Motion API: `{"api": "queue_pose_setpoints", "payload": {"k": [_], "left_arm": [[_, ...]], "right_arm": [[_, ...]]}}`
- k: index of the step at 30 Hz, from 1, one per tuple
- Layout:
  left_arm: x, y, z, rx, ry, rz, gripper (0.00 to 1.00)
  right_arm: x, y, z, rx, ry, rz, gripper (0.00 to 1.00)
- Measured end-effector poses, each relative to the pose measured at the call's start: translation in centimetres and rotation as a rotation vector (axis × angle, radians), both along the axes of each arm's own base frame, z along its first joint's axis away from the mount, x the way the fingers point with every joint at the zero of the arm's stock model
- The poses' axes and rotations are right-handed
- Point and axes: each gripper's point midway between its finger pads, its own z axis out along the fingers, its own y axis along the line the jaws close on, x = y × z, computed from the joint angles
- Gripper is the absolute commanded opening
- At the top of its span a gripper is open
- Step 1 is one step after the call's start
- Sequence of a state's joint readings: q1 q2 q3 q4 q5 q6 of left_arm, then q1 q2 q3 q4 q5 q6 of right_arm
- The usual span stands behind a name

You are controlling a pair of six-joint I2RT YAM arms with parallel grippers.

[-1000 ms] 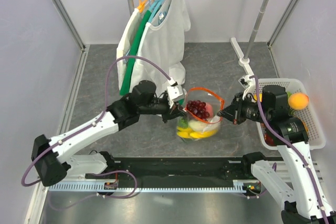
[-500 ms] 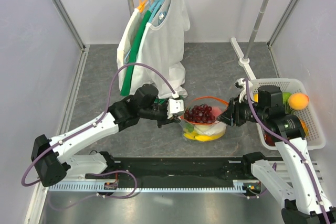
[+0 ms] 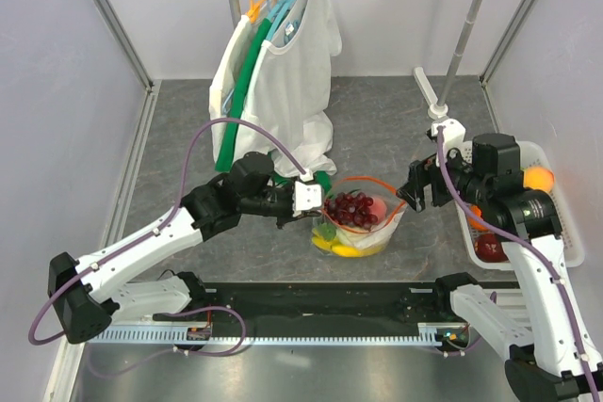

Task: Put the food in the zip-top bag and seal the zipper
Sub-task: Zip the zipper food storage bag at the center of the board.

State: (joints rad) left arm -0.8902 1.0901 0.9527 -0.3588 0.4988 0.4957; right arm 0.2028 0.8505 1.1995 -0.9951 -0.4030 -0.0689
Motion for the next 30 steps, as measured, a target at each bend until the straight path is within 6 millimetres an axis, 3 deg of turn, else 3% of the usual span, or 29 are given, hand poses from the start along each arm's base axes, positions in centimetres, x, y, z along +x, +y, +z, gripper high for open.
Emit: {"api": "queue_pose_setpoints", "payload": {"k": [7,13,17,20,22,26,30], "left_arm": [[-0.1,0.3,0.3,-0.002,-0.026,-0.008,0.02],[0.0,0.4,0.1,0.004,-0.031,-0.005,0.02],[-0.1,0.5,-0.1,0.006,-0.031,-0.003,0.02],[0.0,0.6,-0.2,0.008,-0.029,0.0,0.02],[0.1,0.7,-0.3,0.01,-0.028,0.005,0.02],[0.9,1.1,-0.3,0.009,-0.026,0.032,0.02],[1.4,1.4,-0.3,0.007,-0.023,0.046,0.02]], "right_arm": [[1.0,-0.1,-2.9,-0.083,0.087,0.065,0.75],[-0.7,0.1,-4.5,-0.164,0.116,0.265,0.83],[-1.8,-0.1,-3.8,-0.233,0.057,0.413,0.92],[-2.1,0.0,-2.5,-0.284,-0.044,0.534,0.93],[-2.2,0.0,-2.7,-0.32,-0.088,0.604,0.93],[-2.7,-0.2,-5.2,-0.371,-0.097,0.734,0.94],[-3.2,0.0,-6.7,-0.356,-0.059,0.785,0.86]]}}
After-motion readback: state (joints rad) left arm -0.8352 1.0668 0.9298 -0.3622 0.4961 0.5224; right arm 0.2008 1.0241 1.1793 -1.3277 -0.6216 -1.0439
